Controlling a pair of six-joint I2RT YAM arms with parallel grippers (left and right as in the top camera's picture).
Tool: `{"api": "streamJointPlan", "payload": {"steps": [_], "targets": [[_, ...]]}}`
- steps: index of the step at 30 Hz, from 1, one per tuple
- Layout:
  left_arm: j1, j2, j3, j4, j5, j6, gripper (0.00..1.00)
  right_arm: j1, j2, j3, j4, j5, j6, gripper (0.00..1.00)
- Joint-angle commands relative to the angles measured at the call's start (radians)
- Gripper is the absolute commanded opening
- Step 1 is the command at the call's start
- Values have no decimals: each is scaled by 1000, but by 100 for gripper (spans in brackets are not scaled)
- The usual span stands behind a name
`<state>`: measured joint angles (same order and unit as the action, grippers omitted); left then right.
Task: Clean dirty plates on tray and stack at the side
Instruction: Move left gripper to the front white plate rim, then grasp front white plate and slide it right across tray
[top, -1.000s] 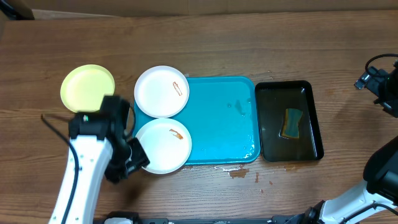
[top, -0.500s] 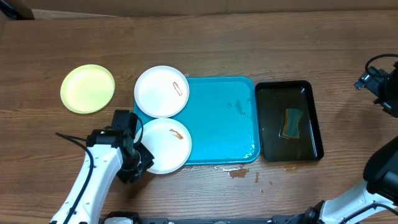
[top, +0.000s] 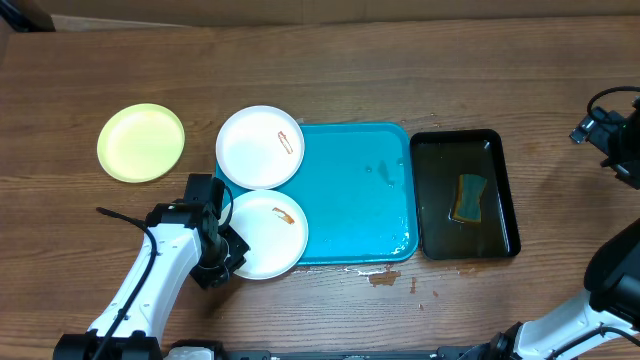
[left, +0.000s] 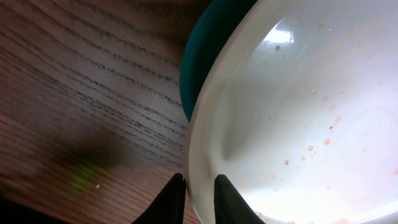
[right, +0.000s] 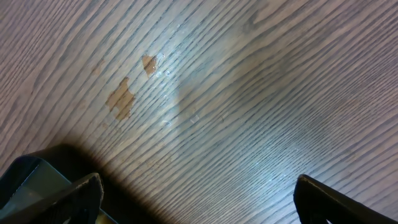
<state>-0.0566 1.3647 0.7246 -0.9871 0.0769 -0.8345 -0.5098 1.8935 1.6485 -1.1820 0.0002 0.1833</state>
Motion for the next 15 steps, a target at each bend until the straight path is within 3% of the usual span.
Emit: {"api": "streamJointPlan", "payload": {"steps": [1, 6, 15], "targets": [[3, 8, -13, -7, -7, 20, 17, -2, -18, 8, 3, -1, 4, 100], [3, 8, -36, -2, -7, 20, 18, -2, -18, 8, 3, -1, 4, 100], [3, 8, -36, -7, 8, 27, 10, -2, -18, 8, 3, -1, 4, 100]]}}
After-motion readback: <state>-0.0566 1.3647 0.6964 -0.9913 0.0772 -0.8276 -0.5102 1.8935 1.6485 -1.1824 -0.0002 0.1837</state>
